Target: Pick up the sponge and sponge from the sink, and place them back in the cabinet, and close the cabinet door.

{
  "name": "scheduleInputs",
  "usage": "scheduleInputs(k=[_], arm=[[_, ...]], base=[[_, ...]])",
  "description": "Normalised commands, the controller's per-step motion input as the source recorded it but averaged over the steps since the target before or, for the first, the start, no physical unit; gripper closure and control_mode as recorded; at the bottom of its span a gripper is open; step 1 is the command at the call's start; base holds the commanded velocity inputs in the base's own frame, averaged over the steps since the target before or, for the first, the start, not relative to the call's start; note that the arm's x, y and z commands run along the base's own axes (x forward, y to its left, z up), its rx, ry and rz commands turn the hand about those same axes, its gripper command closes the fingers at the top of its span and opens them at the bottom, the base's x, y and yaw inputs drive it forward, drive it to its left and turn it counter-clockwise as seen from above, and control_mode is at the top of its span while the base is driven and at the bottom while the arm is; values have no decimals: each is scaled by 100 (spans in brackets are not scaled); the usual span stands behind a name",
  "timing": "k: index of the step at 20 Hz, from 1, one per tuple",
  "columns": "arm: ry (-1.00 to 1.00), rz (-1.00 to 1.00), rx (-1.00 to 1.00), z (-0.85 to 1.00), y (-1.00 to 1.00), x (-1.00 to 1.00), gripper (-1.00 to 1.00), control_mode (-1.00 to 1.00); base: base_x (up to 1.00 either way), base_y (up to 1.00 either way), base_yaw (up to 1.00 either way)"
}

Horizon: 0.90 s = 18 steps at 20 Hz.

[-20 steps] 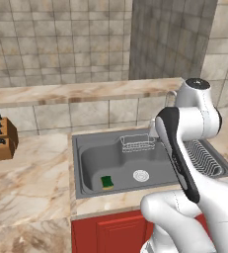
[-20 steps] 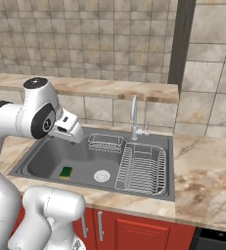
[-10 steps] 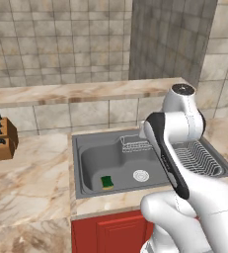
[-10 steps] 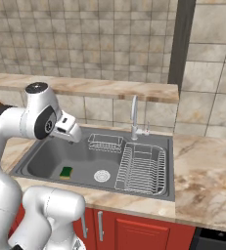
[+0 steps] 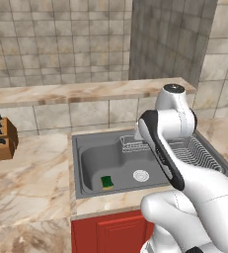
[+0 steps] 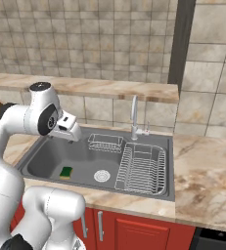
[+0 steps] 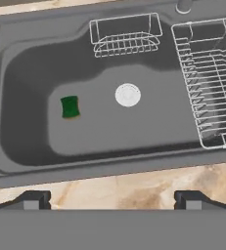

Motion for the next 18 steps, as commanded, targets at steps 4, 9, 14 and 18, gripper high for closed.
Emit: scheduleInputs(k=[4, 9, 14, 18], arm=[[8, 15, 0, -4, 0, 4, -100, -100], [5, 13, 0, -8, 4, 4, -100, -100], [5, 6, 0, -14, 24, 3, -100, -100], [4, 2, 0, -19, 34, 2, -100, -100]], base=[[0, 0, 0], [0, 0, 0], [0, 0, 0], [0, 0, 0]])
